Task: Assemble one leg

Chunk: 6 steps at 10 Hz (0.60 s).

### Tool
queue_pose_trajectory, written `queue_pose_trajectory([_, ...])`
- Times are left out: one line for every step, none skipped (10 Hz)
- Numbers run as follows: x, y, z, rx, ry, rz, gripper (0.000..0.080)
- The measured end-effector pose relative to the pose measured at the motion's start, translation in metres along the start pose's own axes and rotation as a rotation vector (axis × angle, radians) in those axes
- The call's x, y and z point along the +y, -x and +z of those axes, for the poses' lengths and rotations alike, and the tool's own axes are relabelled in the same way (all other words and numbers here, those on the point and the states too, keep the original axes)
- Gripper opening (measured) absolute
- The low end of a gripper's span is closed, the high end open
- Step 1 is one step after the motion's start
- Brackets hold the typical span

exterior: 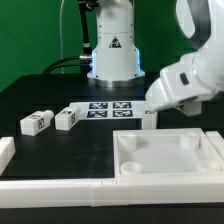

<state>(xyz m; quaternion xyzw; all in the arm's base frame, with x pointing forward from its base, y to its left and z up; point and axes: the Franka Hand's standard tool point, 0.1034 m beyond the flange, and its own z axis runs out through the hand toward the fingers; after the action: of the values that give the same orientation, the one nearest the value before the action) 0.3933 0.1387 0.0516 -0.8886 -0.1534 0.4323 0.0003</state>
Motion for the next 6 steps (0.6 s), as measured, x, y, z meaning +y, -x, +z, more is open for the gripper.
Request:
queue_pose_trajectory([-0.003, 0.012, -0.014, 0.005, 0.01, 0.001, 0.0287])
queue_pose_trajectory([-0.002, 0.017, -0.023, 0.031, 0.014, 0.004, 0.0287])
queue_pose_trajectory([-0.002, 0.018, -0.02, 0.03, 0.015, 0.004, 0.0287])
queue_pose_trajectory([-0.002, 0.015, -0.019, 0.036, 0.014, 0.003, 0.0287])
queue_pose_trajectory([0.001, 0.003, -0.028, 0.183, 0.023, 0.007, 0.0287])
queue_pose_trajectory([0.003, 0.007, -0.028, 0.266, 0.035, 0.012, 0.0287])
